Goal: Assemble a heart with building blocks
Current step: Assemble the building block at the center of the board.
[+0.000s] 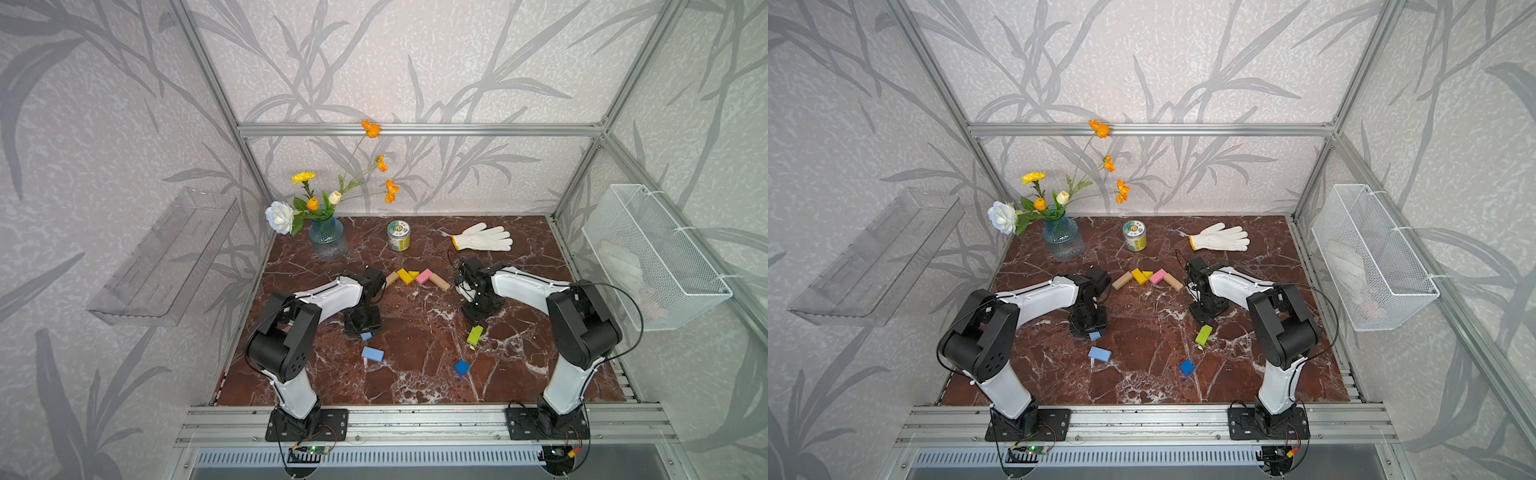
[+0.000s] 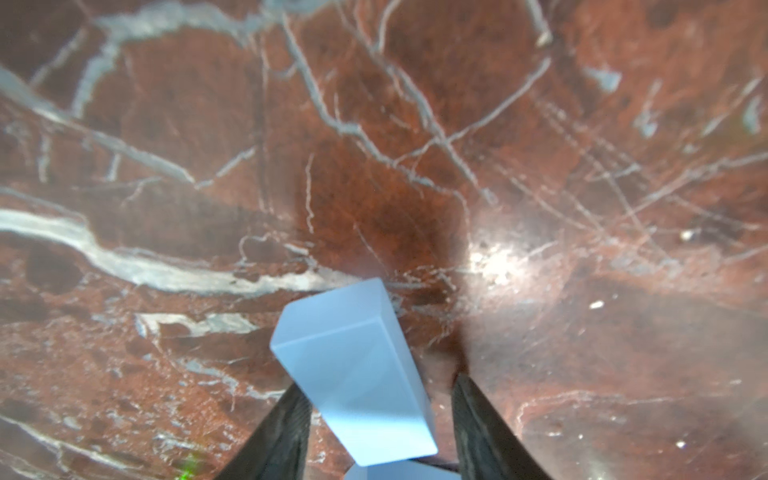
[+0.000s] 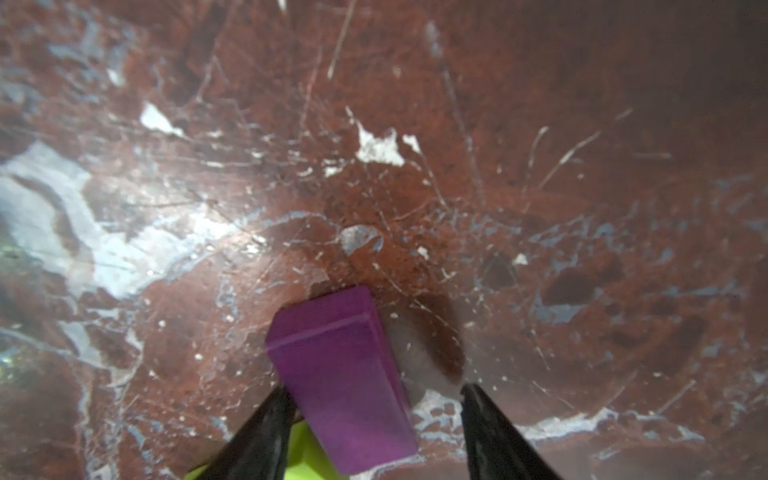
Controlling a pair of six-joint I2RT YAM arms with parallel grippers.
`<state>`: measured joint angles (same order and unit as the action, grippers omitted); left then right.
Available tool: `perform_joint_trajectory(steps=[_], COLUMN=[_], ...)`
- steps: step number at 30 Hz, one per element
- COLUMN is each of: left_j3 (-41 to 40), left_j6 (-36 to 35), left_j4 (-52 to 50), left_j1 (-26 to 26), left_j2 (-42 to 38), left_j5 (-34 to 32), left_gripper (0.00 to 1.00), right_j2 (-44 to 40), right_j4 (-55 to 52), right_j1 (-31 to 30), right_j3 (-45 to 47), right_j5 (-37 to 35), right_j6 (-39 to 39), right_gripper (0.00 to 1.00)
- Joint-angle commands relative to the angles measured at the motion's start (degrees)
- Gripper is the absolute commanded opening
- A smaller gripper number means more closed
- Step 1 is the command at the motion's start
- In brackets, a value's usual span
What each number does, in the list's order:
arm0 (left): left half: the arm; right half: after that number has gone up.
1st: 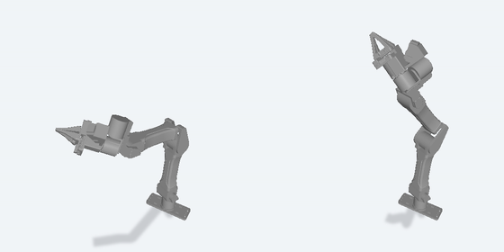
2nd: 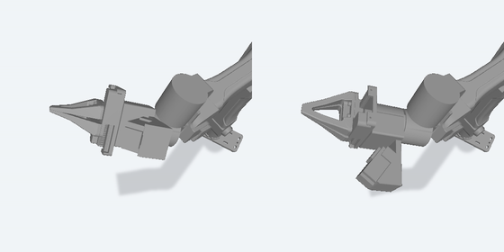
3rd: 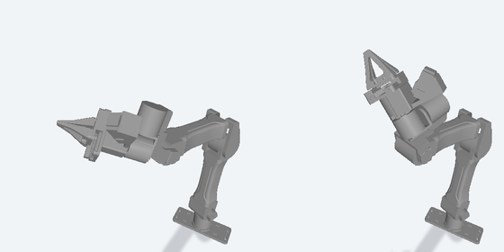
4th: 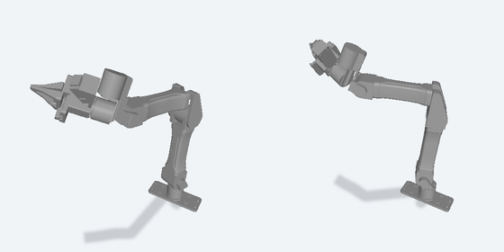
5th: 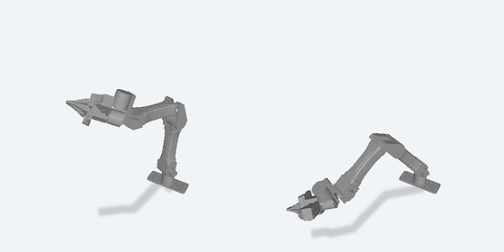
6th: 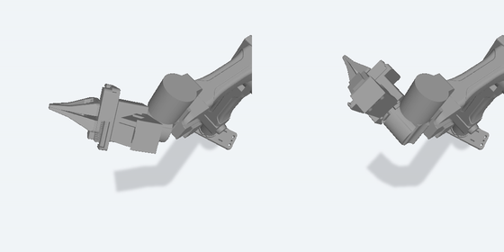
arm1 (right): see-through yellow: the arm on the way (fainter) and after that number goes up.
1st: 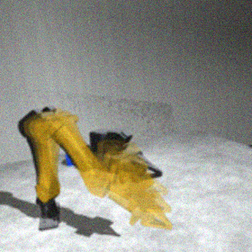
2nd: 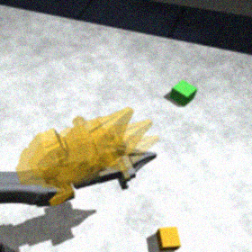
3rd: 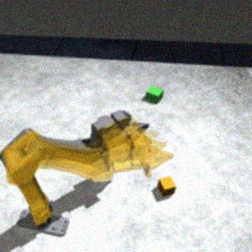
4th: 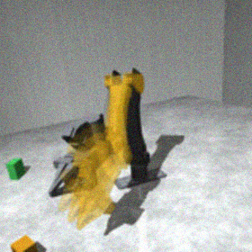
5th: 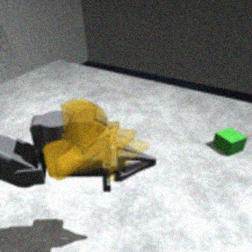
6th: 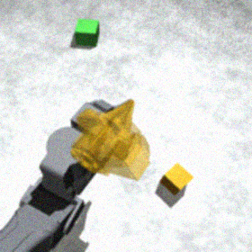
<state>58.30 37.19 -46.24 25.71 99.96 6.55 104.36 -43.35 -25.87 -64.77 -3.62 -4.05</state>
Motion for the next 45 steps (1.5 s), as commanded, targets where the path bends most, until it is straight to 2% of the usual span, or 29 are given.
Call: perform_joint_trajectory(steps=[1, 4, 11, 13, 15, 22, 27, 32, 45], left_j3=[-3.37, -2.82, -2.34, -1.97, -1.64, -0.96, 0.12, 2.06, 8.27], left_j6=[-0.6, -1.04, -1.68, -1.94, -2.03, -0.94, 0.35, 2.18, 5.99], left_j4=[6.59, 6.64, 7.37, 7.39, 7.18, 8.13, 8.75, 9.56, 8.1], left_j1=[-0.32, -0.36, -0.32, -0.37, -0.35, -0.3, -0.29, -0.38, -0.29], left_j2=[6.24, 7.75, 9.43, 9.72, 9.99, 10.44, 10.08, 11.19, 13.22], left_j5=[-0.13, 0.2, 0.01, -0.04, 0.09, 2.02, 3.34, 5.27, 7.89], left_gripper=[0.48, 0.43, 0.39, 0.38, 0.36, 0.28, 0.25, 0.24, 0.23], right_j2=[2.19, 3.0, 3.38, 3.57, 3.69, 3.03, 1.45, 3.08, 8.37], right_j4=[-1.37, -1.93, -2.46, -3.16, -3.6, -3.78, -3.54, -4.14, -6.32], right_j1=[0.12, 0.12, 0.12, 0.12, 0.12, 0.18, 0.12, -0.23, -3.39], right_j3=[0.18, -0.19, -0.98, -1.61, -2.24, -3.21, -4.68, -8.19, -14.87], right_j5=[-0.01, 0.19, 0.07, 0.54, 1.75, 5.28, 7.77, 11.74, 14.06], right_j6=[1.15, 1.41, 2.58, 3.58, 4.8, 11.35, 21.29, 30.12, 46.32], right_gripper=[0.57, 0.51, 0.28, 0.18, 0.0, 0.0, 0.0, 0.0, 0.0])
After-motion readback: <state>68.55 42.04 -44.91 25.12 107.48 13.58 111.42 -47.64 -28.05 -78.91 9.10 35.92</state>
